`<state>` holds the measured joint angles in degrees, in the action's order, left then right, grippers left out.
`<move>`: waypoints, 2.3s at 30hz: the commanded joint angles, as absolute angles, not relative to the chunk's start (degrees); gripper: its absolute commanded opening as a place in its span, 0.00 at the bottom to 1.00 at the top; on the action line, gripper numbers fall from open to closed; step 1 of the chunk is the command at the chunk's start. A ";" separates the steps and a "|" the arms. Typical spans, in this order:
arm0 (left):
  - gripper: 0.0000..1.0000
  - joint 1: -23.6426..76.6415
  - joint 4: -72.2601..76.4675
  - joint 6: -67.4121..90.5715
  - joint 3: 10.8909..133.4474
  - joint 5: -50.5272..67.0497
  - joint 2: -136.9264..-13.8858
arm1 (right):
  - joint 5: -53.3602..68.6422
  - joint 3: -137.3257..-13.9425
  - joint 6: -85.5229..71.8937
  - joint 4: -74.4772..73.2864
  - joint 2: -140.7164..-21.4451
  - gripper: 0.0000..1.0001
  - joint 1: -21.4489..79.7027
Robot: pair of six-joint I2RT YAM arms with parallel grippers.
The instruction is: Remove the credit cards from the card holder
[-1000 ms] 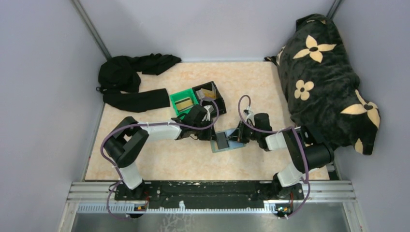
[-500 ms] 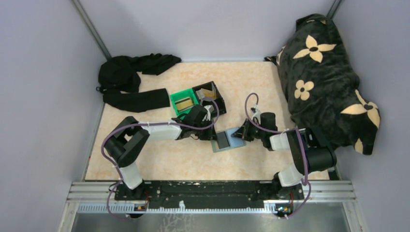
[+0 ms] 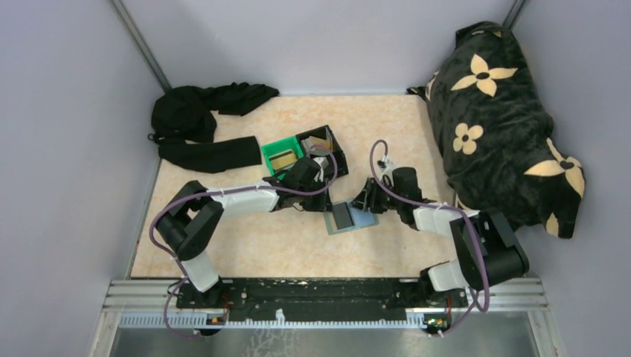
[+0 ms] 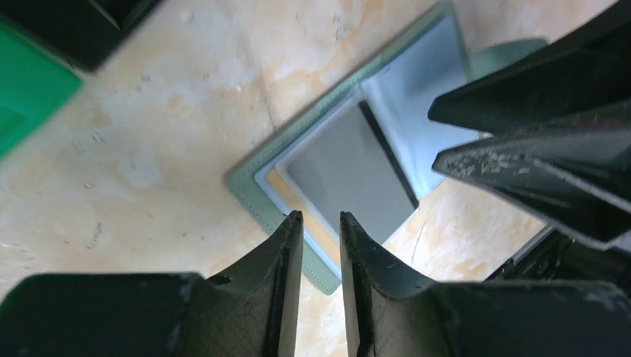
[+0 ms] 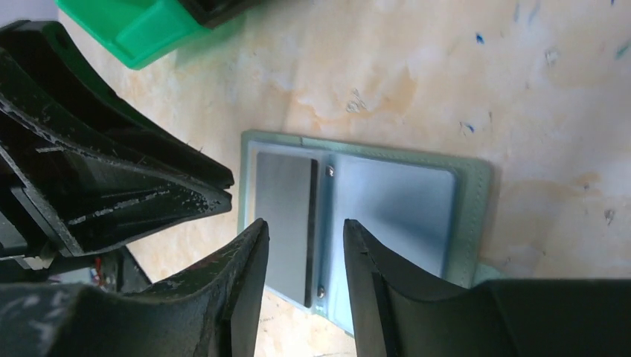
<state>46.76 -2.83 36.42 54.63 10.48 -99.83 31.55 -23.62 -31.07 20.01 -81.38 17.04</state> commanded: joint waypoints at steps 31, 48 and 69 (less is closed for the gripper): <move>0.62 50.18 -18.01 44.46 64.11 -3.61 -98.34 | -15.71 -37.25 -27.73 -15.15 -76.39 0.00 29.79; 0.73 51.85 -21.51 46.78 65.50 -5.65 -100.00 | -11.63 -31.79 -31.85 -12.25 -77.05 0.00 34.21; 0.58 52.36 -21.28 47.22 67.13 -4.74 -104.89 | -8.29 -29.26 -31.92 -13.02 -62.63 0.00 36.30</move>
